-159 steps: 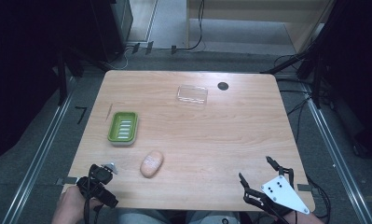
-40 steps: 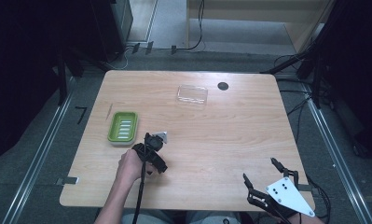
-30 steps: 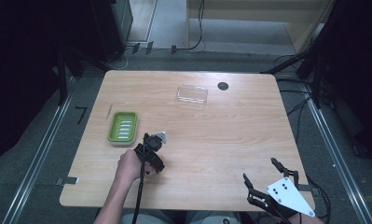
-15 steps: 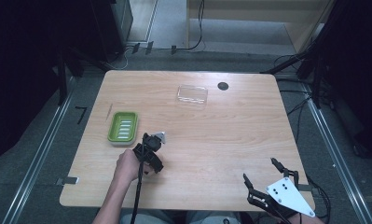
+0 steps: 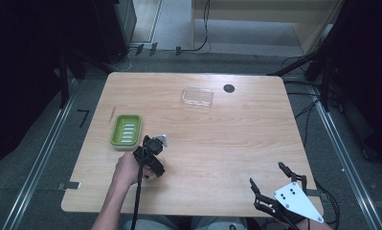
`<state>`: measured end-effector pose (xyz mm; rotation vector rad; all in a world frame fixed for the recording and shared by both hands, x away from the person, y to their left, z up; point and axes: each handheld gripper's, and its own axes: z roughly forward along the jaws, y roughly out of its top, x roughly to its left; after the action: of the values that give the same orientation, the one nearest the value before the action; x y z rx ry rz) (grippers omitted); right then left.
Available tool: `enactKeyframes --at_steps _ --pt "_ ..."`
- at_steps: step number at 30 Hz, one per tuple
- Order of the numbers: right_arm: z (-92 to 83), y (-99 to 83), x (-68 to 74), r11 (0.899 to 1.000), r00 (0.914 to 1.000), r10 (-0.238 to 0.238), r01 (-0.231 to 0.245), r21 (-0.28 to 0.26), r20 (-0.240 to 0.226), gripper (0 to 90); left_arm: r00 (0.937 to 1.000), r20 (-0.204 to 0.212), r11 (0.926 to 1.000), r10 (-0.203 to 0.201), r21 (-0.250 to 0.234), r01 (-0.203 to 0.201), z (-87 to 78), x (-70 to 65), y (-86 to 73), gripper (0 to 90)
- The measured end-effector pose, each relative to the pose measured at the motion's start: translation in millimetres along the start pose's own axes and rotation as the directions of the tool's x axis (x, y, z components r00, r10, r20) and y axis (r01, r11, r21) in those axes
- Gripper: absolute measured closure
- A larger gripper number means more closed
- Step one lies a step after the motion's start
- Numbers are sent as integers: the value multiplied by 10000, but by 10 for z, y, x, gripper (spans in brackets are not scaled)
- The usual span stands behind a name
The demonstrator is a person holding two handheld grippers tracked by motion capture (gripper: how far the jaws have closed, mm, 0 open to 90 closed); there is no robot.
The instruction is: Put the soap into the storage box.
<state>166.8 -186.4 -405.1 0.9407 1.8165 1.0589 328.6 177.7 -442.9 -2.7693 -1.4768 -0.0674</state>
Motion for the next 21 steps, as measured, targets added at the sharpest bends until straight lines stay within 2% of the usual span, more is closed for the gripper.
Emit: enactKeyframes --at_steps 9,21 --pt "-1 0 -1 10000 10000 8 -8 -12 8 133 10000 -2 10000 -54 -49 54 -43 40 -45 337" --pt "-2 -1 -4 10000 10000 10 -10 -18 17 133 9995 -12 9993 -309 -210 308 -103 159 -137 338"
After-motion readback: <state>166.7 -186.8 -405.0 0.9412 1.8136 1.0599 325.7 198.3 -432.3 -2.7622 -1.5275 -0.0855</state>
